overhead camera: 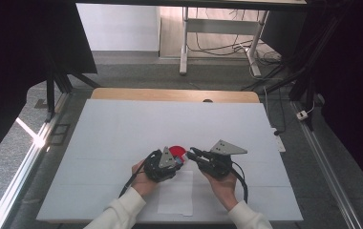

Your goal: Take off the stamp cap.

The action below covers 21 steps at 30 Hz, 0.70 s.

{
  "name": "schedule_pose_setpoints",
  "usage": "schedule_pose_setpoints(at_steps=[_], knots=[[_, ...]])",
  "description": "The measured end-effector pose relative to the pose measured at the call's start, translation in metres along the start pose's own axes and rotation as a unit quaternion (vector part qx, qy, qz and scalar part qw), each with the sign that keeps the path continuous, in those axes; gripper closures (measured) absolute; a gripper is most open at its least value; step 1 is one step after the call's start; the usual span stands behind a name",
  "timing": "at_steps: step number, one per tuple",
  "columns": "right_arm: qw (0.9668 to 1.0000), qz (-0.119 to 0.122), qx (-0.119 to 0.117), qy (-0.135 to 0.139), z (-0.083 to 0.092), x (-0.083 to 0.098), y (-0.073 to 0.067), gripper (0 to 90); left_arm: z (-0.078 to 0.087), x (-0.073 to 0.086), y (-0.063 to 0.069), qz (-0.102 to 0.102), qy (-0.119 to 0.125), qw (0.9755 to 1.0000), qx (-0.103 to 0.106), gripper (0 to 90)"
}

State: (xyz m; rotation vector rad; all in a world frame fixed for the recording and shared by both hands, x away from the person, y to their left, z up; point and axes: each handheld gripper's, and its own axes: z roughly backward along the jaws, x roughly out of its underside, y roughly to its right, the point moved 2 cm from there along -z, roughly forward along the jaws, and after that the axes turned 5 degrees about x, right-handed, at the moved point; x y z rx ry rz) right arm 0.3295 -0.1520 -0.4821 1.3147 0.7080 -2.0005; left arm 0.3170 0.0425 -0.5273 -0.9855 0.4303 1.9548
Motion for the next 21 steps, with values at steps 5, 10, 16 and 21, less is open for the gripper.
schedule_pose_setpoints(at_steps=[5,10,16,21], knots=[[1.0000,-0.004,0.001,0.002,0.001,-0.001,0.002,75.3,0.002,0.000,-0.001,0.003,0.006,1.0000,0.002,65.1],[1.0000,-0.005,-0.001,0.004,0.002,-0.001,0.002,75.2,0.005,0.001,-0.003,0.004,0.010,0.9999,0.002,65.0],[1.0000,-0.006,-0.003,0.004,0.003,-0.001,0.004,75.2,0.010,0.004,-0.004,0.008,0.016,0.9998,0.002,64.9],[1.0000,-0.007,-0.002,0.006,0.004,-0.001,0.004,75.2,0.016,0.007,-0.005,0.010,0.020,0.9998,-0.002,64.9]])
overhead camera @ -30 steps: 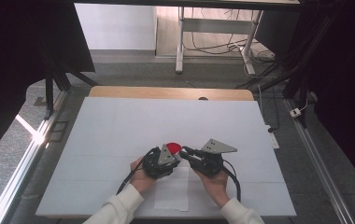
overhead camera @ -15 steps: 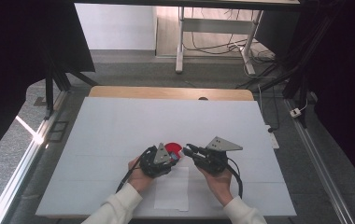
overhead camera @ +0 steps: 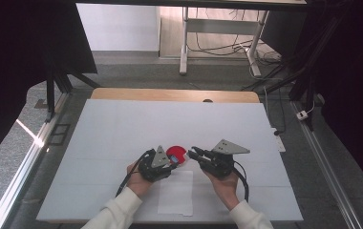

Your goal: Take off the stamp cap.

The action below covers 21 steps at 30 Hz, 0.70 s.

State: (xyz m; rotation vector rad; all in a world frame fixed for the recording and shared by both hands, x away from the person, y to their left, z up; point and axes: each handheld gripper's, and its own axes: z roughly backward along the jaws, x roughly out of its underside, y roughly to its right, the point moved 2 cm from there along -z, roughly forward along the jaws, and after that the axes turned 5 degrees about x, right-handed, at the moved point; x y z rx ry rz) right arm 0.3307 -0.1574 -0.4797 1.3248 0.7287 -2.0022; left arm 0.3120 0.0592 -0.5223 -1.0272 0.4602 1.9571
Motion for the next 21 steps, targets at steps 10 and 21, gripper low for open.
schedule_pose_setpoints(at_steps=[10,21], knots=[[1.0000,0.003,0.003,0.002,0.002,-0.001,0.002,75.2,0.017,0.008,-0.005,0.006,-0.001,1.0000,-0.002,64.9],[1.0000,0.008,0.005,0.002,0.004,-0.001,0.005,75.2,0.045,0.023,-0.011,0.024,0.003,0.9997,-0.005,64.8]])
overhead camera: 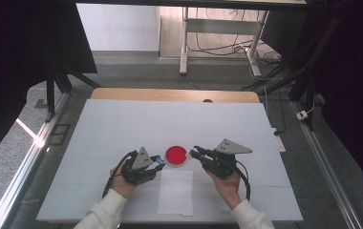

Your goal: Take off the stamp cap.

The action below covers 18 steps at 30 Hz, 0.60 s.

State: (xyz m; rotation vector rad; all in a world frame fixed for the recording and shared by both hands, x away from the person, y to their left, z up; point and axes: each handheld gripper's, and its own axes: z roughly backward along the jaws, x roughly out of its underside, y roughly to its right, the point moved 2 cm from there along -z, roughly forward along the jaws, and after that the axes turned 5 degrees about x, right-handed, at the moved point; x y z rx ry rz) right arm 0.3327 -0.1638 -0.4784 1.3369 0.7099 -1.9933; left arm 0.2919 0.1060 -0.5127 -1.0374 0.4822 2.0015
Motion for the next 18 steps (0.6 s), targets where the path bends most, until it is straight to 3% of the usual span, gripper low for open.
schedule_pose_setpoints(at_steps=[10,18], knots=[[1.0000,0.000,0.000,0.002,0.003,-0.001,0.004,75.2,0.029,0.023,-0.009,0.028,0.002,0.9995,-0.012,64.7],[1.0000,0.008,0.001,0.001,0.004,-0.001,0.005,75.2,0.054,0.046,-0.016,0.063,0.007,0.9977,-0.022,64.7]])
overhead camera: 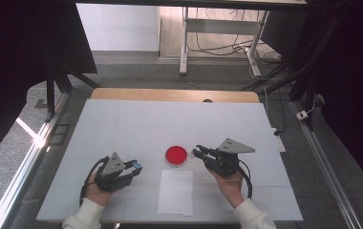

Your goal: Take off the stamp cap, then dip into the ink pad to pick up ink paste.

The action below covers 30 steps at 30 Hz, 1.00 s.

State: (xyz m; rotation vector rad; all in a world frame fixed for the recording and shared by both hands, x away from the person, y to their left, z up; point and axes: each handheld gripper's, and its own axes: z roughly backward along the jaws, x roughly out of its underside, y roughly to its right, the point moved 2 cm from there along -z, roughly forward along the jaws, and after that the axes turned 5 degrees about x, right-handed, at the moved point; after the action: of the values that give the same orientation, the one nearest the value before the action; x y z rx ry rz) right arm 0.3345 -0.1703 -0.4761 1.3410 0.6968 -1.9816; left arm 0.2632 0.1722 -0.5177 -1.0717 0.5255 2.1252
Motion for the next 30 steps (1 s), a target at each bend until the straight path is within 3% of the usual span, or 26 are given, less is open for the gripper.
schedule_pose_setpoints(at_steps=[12,30], knots=[[1.0000,0.005,0.000,-0.001,0.002,-0.002,0.003,75.1,0.010,0.013,-0.006,0.016,-0.002,0.9999,-0.005,64.7],[0.9997,0.017,-0.009,-0.016,-0.006,-0.008,0.004,75.1,0.008,0.012,-0.006,0.017,-0.004,0.9998,-0.003,64.7]])
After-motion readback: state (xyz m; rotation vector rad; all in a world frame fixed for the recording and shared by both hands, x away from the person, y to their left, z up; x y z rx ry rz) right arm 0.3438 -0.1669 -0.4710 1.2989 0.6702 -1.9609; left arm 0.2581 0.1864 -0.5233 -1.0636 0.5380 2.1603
